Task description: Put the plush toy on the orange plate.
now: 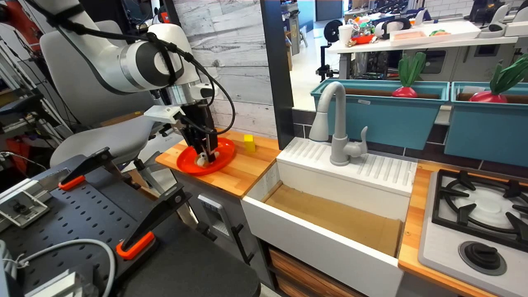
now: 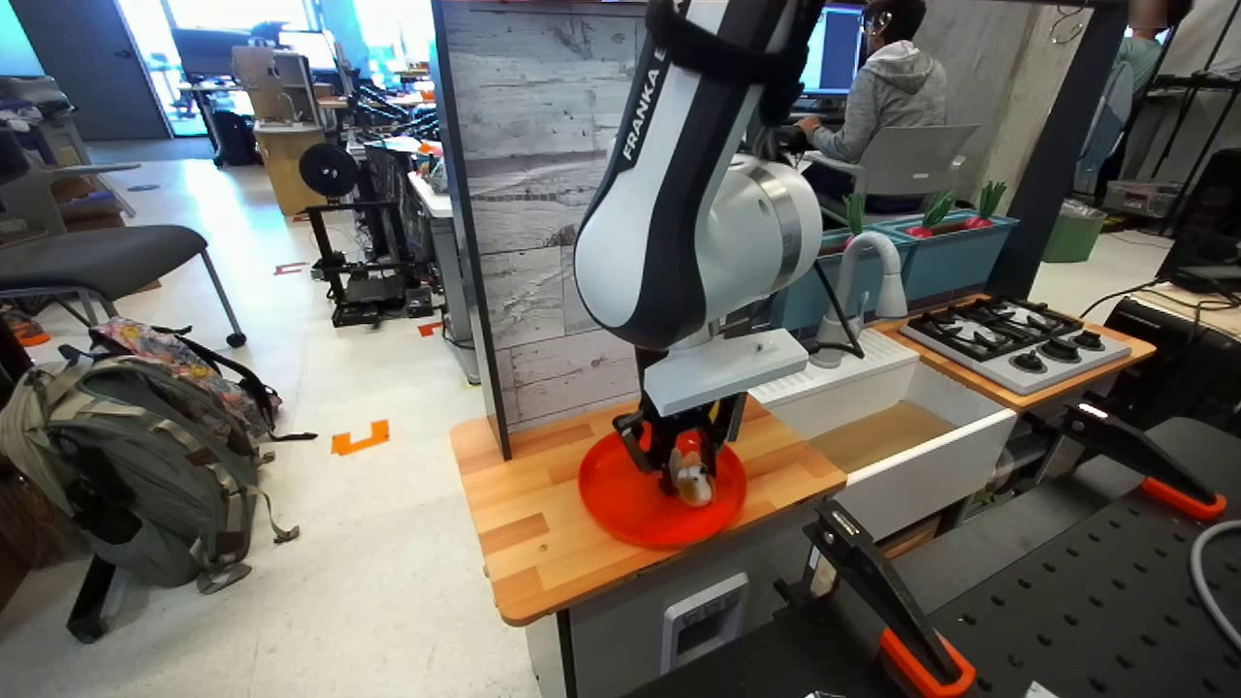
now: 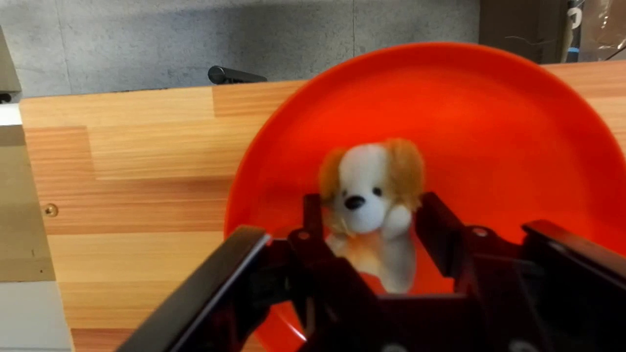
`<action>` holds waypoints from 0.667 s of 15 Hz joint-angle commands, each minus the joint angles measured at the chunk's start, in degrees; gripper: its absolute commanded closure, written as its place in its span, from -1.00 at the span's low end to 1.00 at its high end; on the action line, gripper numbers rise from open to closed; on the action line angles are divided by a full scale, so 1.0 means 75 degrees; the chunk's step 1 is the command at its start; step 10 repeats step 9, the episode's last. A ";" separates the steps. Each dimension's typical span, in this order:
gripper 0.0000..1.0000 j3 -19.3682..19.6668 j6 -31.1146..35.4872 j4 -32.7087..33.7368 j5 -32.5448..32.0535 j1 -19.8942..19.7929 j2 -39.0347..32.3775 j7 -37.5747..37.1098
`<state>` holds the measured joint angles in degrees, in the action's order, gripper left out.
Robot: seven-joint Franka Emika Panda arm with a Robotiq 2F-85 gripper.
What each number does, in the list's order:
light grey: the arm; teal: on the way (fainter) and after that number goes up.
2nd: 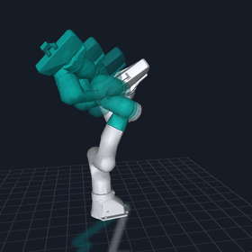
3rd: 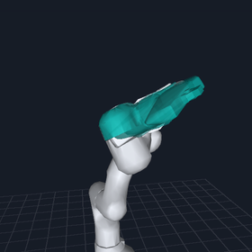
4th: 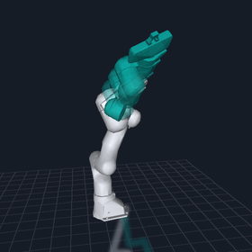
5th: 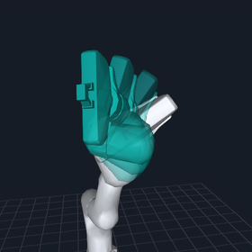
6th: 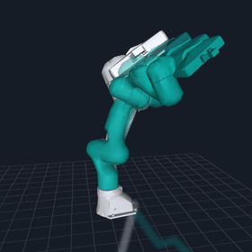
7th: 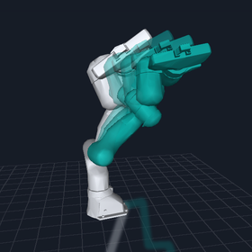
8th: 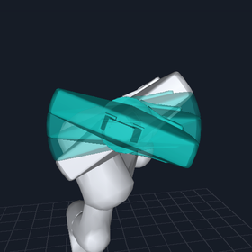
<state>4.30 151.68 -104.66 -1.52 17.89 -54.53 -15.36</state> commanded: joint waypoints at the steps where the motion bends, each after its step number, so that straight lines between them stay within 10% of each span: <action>1: -0.70 0.0064 -0.0002 -0.0209 -0.0243 0.0104 0.0359 -0.0063; 6: -1.00 0.0132 0.0912 -0.1524 -0.0652 0.0367 0.1507 -0.0044; 10: -1.00 -0.0037 0.0553 -0.0815 -0.0511 0.0158 0.0988 -0.0020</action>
